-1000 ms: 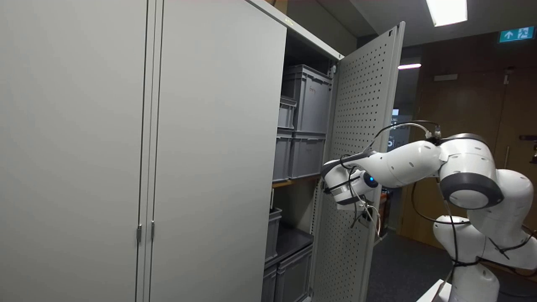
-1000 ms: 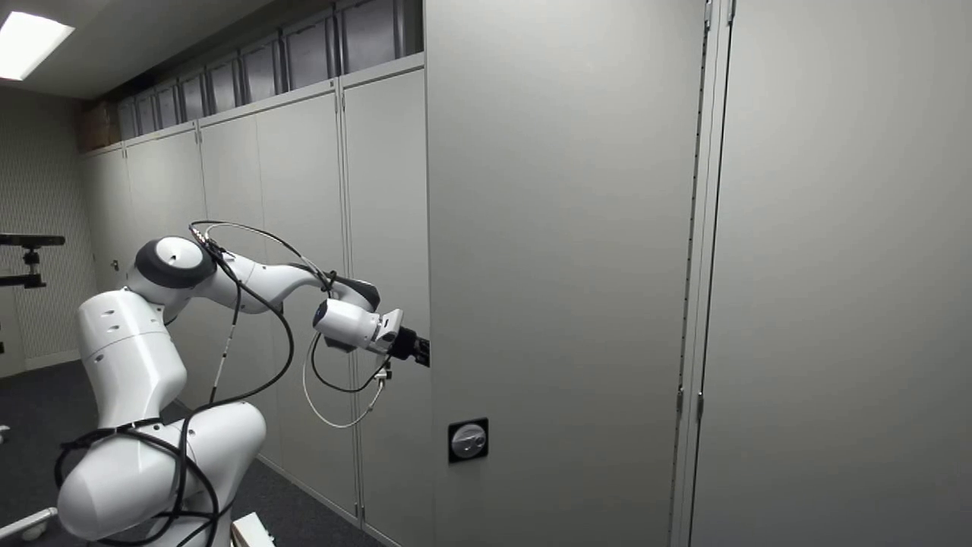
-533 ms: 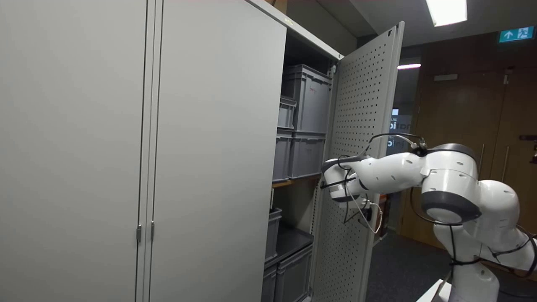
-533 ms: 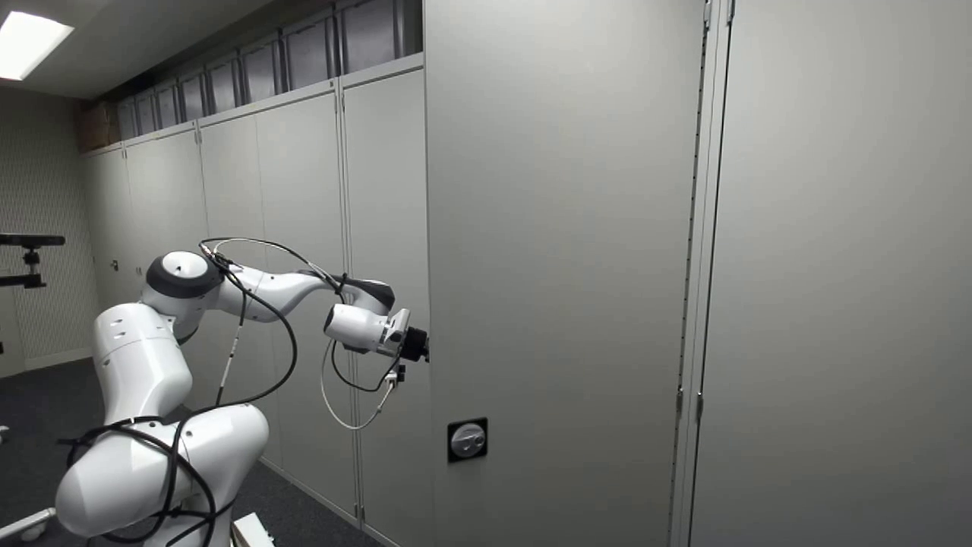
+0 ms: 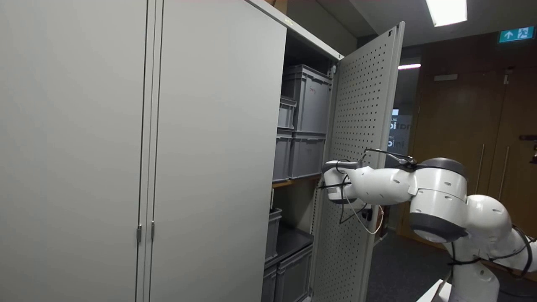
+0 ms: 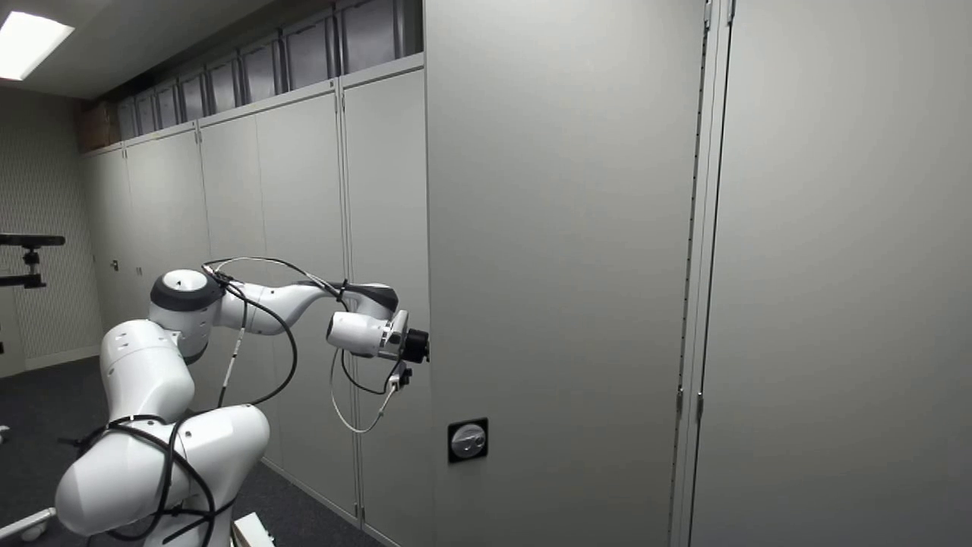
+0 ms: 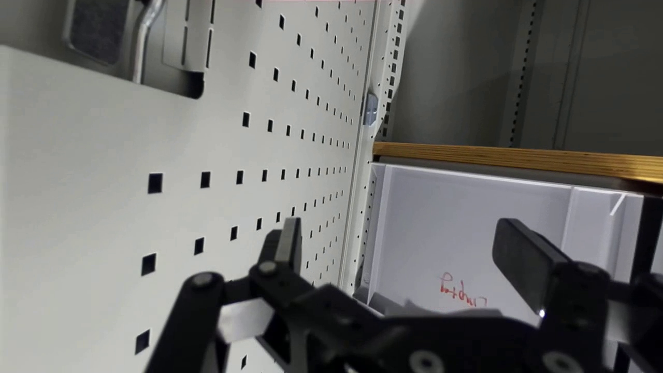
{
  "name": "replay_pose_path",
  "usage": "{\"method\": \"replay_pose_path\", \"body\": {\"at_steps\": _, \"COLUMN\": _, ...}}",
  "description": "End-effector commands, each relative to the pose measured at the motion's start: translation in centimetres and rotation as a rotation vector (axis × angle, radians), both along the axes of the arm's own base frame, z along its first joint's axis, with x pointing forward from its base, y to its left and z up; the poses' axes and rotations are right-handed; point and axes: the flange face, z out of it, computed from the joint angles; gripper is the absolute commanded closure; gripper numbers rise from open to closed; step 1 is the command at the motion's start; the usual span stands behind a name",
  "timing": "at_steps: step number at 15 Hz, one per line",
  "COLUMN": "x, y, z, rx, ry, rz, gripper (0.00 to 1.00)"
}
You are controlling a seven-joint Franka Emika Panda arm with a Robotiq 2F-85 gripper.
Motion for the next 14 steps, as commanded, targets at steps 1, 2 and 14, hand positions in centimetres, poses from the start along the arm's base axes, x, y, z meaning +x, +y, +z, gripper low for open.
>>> {"method": "replay_pose_path", "body": {"at_steps": 1, "x": 0.17, "y": -0.55, "z": 0.9, "rx": -0.06, "ry": -0.035, "rz": -0.032, "gripper": 0.0}}
{"method": "replay_pose_path", "body": {"at_steps": 2, "x": 0.16, "y": -0.58, "z": 0.84, "rx": -0.067, "ry": -0.044, "rz": -0.038, "gripper": 0.0}}
{"method": "replay_pose_path", "body": {"at_steps": 14, "x": -0.15, "y": -1.16, "z": 0.91, "rx": -0.069, "ry": -0.124, "rz": -0.081, "gripper": 0.0}}
